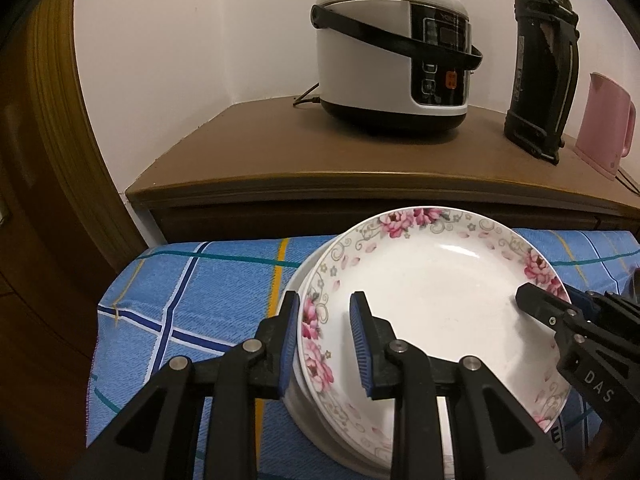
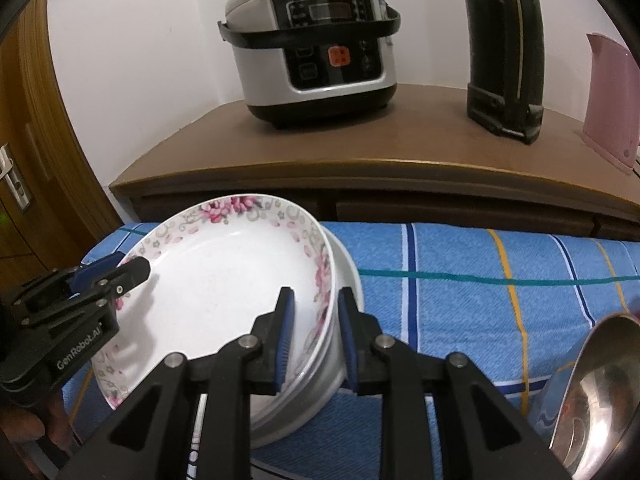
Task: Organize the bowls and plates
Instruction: 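Open both grippers and release the pink-floral plate on the stack, then move both grippers toward the steel bowl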
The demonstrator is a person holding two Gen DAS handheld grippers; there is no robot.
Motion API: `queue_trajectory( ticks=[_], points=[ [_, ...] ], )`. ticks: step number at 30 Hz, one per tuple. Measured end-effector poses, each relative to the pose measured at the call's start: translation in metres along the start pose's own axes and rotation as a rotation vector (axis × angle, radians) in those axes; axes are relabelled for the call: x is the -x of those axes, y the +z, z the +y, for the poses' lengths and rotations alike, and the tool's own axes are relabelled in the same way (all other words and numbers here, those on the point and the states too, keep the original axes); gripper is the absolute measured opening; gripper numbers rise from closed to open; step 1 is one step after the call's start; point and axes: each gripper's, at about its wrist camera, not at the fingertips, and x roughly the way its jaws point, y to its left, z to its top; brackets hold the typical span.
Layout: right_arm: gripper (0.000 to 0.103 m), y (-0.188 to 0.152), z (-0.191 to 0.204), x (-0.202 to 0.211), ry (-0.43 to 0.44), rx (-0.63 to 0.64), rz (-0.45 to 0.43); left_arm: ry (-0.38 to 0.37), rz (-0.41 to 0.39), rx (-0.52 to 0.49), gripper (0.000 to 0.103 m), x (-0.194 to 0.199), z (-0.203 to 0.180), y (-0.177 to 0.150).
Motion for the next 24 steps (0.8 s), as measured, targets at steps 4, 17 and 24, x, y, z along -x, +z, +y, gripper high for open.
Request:
queue_trajectory(
  ticks=[4,17,24],
  points=[
    [0.024,0.000,-0.005,0.003,0.029,-0.032,-0.009,-0.042,0.002,0.047,0.029,0.000,0.007,0.001],
    [0.069,-0.010,-0.015,0.053,-0.041,-0.073,-0.236,0.008,-0.167,0.169,0.047,0.026,0.025,0.000],
    [0.070,-0.022,-0.018,0.063,-0.042,-0.081,-0.248,0.012,-0.243,0.191,0.047,0.041,0.024,-0.008]
  ],
)
